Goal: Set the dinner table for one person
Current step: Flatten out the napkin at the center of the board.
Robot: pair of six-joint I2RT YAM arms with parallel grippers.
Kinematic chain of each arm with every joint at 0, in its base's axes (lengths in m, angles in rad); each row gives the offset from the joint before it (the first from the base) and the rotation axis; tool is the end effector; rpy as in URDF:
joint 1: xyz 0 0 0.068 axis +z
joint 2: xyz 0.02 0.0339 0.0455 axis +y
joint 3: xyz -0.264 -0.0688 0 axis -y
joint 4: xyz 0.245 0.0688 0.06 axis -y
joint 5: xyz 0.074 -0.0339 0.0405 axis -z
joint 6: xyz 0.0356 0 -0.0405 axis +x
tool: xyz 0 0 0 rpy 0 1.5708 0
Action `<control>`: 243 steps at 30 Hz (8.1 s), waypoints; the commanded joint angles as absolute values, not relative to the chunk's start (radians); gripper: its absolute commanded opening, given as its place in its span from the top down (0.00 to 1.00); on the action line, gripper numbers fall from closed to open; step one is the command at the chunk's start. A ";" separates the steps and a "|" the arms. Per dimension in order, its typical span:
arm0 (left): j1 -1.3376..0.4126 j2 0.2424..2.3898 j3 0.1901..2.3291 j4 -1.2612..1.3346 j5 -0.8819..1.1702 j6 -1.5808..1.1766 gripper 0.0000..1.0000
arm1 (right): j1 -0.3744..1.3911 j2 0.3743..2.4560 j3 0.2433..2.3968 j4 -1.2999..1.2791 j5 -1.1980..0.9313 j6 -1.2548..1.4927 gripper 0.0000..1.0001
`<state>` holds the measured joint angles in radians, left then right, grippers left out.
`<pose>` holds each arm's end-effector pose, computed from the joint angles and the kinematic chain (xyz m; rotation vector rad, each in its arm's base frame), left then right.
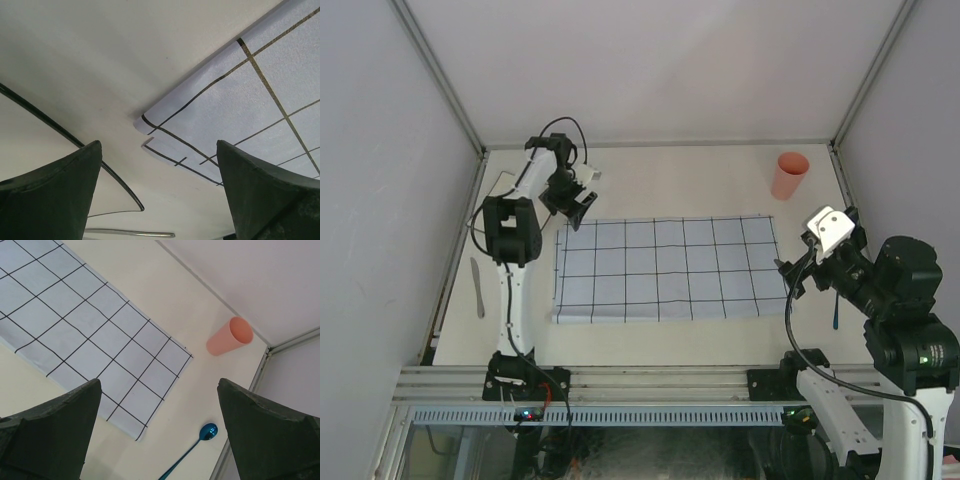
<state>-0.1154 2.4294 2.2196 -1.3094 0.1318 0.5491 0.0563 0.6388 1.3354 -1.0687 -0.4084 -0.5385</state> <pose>0.4739 -0.0596 0.1845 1.0022 2.8888 -0.1801 0.0560 0.0173 0.4353 -0.8107 1.7312 0.0719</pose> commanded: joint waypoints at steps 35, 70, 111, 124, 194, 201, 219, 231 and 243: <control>-0.089 2.381 2.217 -1.375 0.094 0.695 0.00 | 0.071 0.628 1.364 -1.068 -0.424 -0.549 0.00; -0.134 2.413 2.256 -1.393 0.251 0.813 0.00 | -0.024 0.635 1.368 -1.071 -0.544 -0.525 0.00; -0.124 2.410 2.200 -1.416 0.305 0.795 0.06 | -0.052 0.672 1.461 -1.126 -0.639 -0.532 0.00; -0.053 2.325 2.043 -1.222 0.364 0.519 0.07 | -0.060 0.672 1.470 -1.138 -0.666 -0.541 0.00; -0.043 2.403 2.143 -1.292 0.487 0.451 0.40 | -0.076 0.655 1.470 -1.153 -0.687 -0.553 0.00; -0.043 2.397 2.136 -1.292 0.467 0.454 0.64 | -0.076 0.653 1.470 -1.155 -0.691 -0.556 0.00; -0.043 2.280 2.049 -1.316 0.477 0.472 1.00 | -0.067 0.642 1.466 -1.154 -0.695 -0.557 0.00; -0.044 2.171 1.924 -1.328 0.489 0.480 1.00 | -0.041 0.621 1.457 -1.150 -0.680 -0.559 0.00; -0.042 2.162 1.846 -1.311 0.477 0.488 1.00 | -0.029 0.625 1.457 -1.150 -0.674 -0.565 0.00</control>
<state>-0.0437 2.2158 1.8511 -1.3071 0.4751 0.4648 -0.0357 0.6231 1.4479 -1.1736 -0.6781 -0.5472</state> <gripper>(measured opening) 0.006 0.995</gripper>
